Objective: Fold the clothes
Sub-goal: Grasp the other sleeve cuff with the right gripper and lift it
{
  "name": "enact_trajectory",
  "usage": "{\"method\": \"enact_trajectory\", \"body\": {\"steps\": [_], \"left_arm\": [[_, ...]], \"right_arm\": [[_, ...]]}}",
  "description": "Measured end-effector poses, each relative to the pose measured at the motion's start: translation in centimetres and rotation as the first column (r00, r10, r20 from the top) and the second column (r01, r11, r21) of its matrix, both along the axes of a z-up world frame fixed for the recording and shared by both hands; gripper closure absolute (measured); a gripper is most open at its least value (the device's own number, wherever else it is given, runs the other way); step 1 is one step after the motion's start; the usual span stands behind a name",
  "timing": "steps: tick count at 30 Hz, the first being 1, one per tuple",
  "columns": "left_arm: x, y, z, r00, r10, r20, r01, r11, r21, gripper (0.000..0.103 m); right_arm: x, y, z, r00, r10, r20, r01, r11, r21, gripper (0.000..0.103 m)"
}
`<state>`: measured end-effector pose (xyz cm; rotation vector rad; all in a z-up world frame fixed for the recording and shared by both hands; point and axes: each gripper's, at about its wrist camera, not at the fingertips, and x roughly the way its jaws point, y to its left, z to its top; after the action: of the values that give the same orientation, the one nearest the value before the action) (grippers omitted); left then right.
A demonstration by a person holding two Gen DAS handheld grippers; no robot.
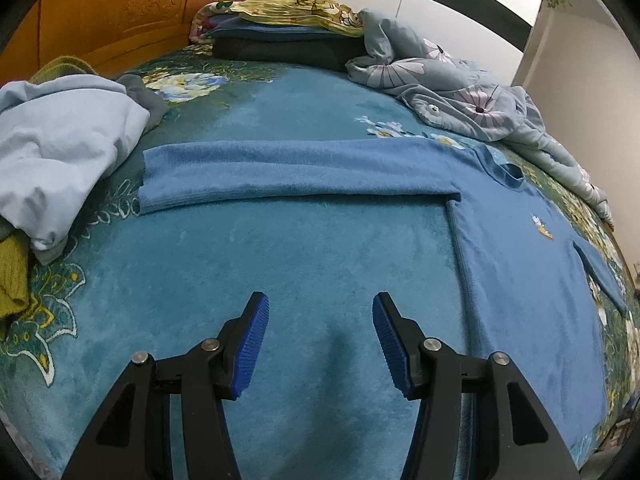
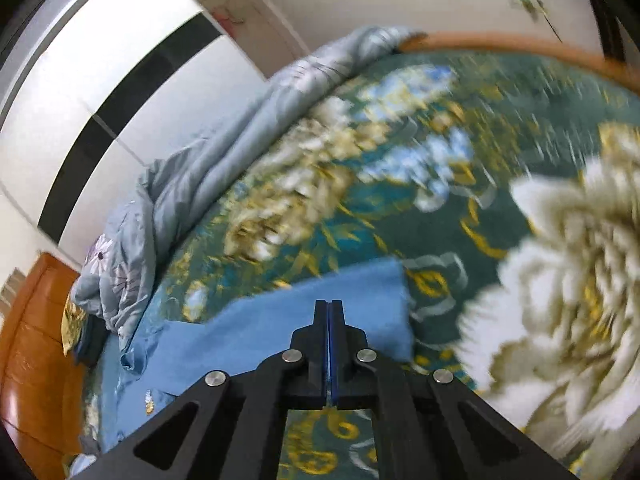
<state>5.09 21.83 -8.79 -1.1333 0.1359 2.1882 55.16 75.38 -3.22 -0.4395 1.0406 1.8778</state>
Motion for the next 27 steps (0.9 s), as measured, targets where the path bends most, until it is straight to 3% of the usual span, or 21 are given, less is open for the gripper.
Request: {"method": "enact_trajectory", "body": {"steps": [6,12,13,15,17,20,25,26,27], "left_arm": [[-0.7,-1.4,-0.5,0.999,0.021,0.037,-0.022,0.999,0.041,0.047],[-1.2,-2.5,-0.5,0.998,0.037,0.058,-0.041,0.996,0.074,0.047],[-1.3,-2.5,-0.3,0.998,0.037,0.052,-0.041,0.997,0.072,0.047],[-1.4,-2.5,-0.2,0.998,0.042,0.044,-0.045,0.997,0.069,0.047],[-1.5,-2.4,-0.1,0.998,0.049,0.046,-0.053,0.996,0.072,0.047],[-1.4,-1.9,-0.2,0.997,0.053,0.059,-0.058,0.995,0.084,0.046],[0.6,1.1,0.3,0.997,-0.031,0.065,0.023,0.993,0.111,0.046],[1.3,1.9,0.6,0.996,-0.061,0.059,0.054,0.992,0.116,0.046],[2.1,2.6,0.8,0.994,-0.093,0.054,0.086,0.989,0.118,0.046]], "right_arm": [[-4.2,-1.1,3.9,0.997,0.056,0.059,-0.060,0.996,0.070,0.103],[-1.9,-0.8,-0.9,0.996,-0.080,0.038,0.083,0.993,-0.084,0.097],[-1.2,-0.8,-1.9,0.993,-0.113,0.042,0.117,0.986,-0.116,0.094],[0.3,-0.8,-3.6,0.983,-0.181,0.021,0.182,0.969,-0.167,0.070],[1.3,-0.8,-4.6,0.973,-0.229,0.005,0.225,0.955,-0.191,0.057],[1.6,-0.3,-5.6,0.968,-0.252,-0.015,0.243,0.946,-0.217,0.053],[1.1,-0.1,-5.9,0.959,-0.282,-0.028,0.271,0.941,-0.204,0.054],[1.1,-0.1,-5.8,0.957,-0.287,-0.031,0.276,0.940,-0.200,0.059],[1.1,0.0,-5.8,0.957,-0.290,-0.029,0.278,0.939,-0.200,0.078]]}}
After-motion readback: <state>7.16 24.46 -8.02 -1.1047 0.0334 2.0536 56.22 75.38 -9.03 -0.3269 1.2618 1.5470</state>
